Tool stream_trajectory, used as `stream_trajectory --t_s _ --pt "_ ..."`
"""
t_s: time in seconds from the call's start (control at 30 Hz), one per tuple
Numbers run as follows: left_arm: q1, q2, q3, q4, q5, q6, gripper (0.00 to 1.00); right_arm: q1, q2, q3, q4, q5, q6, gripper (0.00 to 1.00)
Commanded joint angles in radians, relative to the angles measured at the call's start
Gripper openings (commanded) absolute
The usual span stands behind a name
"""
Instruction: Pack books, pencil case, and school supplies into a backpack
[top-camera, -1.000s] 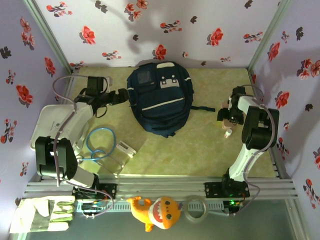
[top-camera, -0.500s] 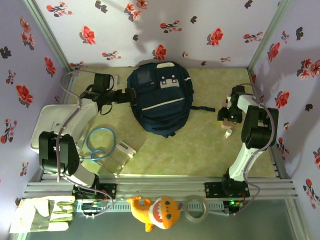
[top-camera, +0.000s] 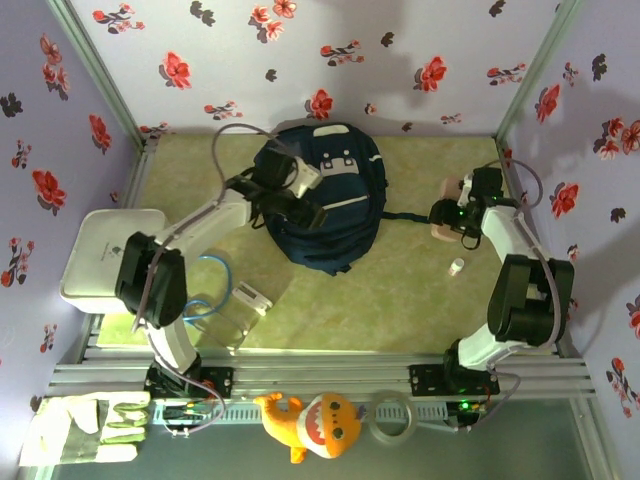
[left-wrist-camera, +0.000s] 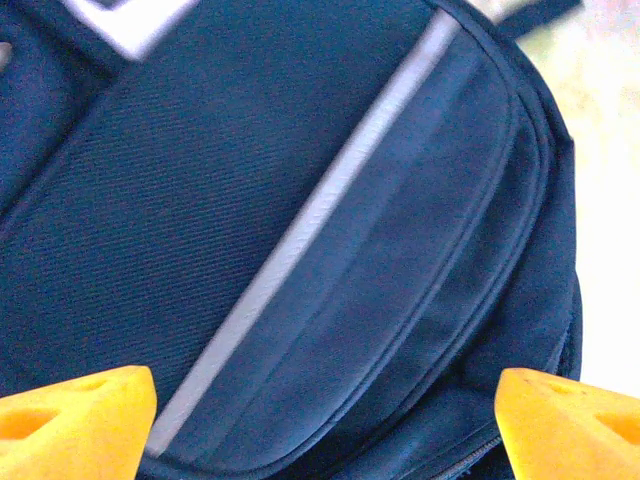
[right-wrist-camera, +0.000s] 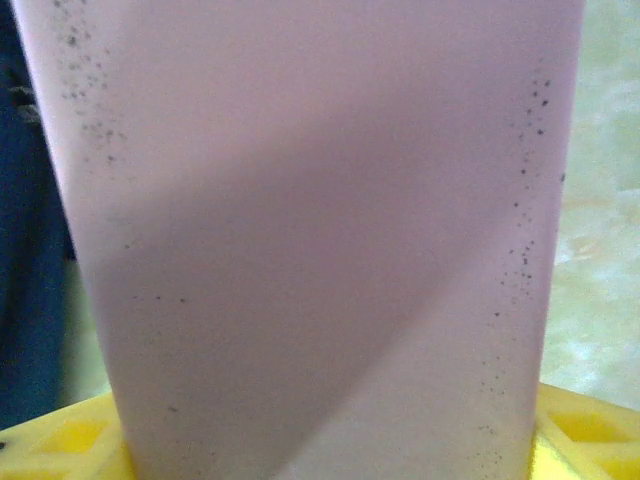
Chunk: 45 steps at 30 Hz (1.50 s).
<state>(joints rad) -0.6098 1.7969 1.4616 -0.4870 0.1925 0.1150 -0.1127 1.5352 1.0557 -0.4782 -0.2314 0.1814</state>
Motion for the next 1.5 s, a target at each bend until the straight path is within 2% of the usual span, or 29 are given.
stream_trajectory --t_s 0.0,0.17,0.37,0.43,0.57,0.73,0.77,0.97,1.1,1.23,1.47 --pt "-0.059 0.068 0.067 -0.075 -0.104 0.19 0.86 0.022 -0.077 -0.036 0.066 -0.057 0.087 0.56" --pt "-0.111 0.181 0.147 -0.101 -0.228 0.277 0.75 0.031 -0.148 -0.069 0.091 -0.087 0.138 0.56" --pt "-0.131 0.274 0.219 -0.101 -0.289 0.332 0.63 0.042 -0.196 -0.09 0.097 -0.11 0.163 0.57" --pt "-0.136 0.29 0.232 -0.09 -0.32 0.34 0.55 0.042 -0.204 -0.093 0.095 -0.11 0.165 0.57" --pt "-0.14 0.28 0.233 -0.049 -0.371 0.334 0.3 0.044 -0.215 -0.095 0.084 -0.106 0.171 0.57" --pt "-0.14 0.16 0.196 0.017 -0.355 0.289 0.09 0.053 -0.243 -0.112 0.078 -0.124 0.187 0.58" --pt "-0.139 0.14 0.194 0.025 -0.355 0.273 0.01 0.057 -0.249 -0.117 0.08 -0.136 0.194 0.58" --pt "-0.129 0.027 0.179 0.111 -0.358 0.141 0.0 0.122 -0.302 -0.156 0.101 -0.184 0.249 0.6" --pt "-0.127 -0.013 0.211 0.169 -0.339 0.076 0.0 0.215 -0.32 -0.171 0.145 -0.201 0.319 0.6" --pt "-0.125 -0.009 0.272 0.179 -0.257 0.033 0.0 0.341 -0.3 -0.162 0.191 -0.177 0.375 0.6" --pt "-0.123 0.05 0.373 0.127 -0.198 -0.06 0.0 0.5 -0.208 -0.134 0.278 -0.12 0.458 0.61"
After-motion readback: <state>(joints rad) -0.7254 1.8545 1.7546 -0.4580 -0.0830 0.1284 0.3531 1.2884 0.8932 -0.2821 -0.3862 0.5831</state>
